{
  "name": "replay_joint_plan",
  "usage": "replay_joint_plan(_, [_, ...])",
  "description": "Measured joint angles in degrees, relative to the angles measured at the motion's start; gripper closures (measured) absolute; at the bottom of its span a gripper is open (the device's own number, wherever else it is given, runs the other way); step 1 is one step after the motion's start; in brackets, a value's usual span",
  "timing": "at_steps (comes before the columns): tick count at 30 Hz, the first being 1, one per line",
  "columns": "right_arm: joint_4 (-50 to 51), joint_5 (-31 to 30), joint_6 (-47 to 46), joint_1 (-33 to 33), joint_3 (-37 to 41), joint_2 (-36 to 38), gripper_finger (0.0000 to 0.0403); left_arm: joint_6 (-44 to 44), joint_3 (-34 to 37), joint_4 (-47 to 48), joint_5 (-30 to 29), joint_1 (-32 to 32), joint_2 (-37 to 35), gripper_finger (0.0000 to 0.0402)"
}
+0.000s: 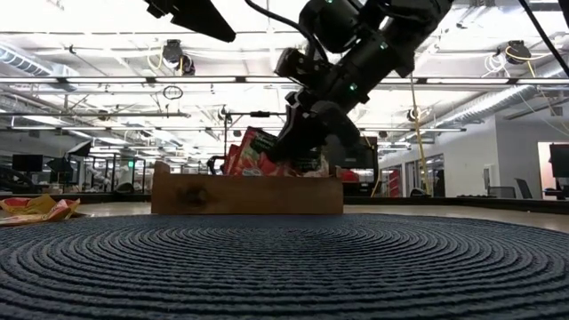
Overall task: Pick & Place Tea
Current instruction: Put the red tea bag into the middle slot of the wooden organizer, then put the yellow tea bag into the left slot of the wooden organizer
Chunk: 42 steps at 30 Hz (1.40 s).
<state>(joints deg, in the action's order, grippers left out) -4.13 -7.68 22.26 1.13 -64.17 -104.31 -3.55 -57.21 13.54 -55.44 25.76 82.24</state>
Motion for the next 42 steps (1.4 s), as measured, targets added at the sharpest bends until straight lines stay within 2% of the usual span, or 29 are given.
replay_joint_plan(11, [1.1,-0.1,2.0,0.0,-4.9,-7.0,0.0403,-0.1,0.0,0.1,0.0,-0.6,0.0,0.0334])
replay_joint_plan(24, [-1.6,-5.9,1.3,1.8,-4.7,-6.5,0.0392,-0.2,0.0,1.5,1.4,-0.7,0.0,0.0334])
replay_joint_plan(28, [-1.3,-5.9,-0.1,1.8,-4.7,-6.5,0.0361,-0.6,0.0,1.8,1.4,-0.7,0.0,0.0334])
replay_joint_plan(35, [-1.4,-7.2,-0.8,1.9,-4.7,-5.9,0.0274,-0.7,0.0,1.8,1.4,-0.7,0.0,0.0334])
replay_joint_plan(42, [-1.2,-7.5,-1.6,4.4,-4.7,-0.5,0.0211,-1.0,0.0,1.7,1.4,-0.7,0.0,0.0334])
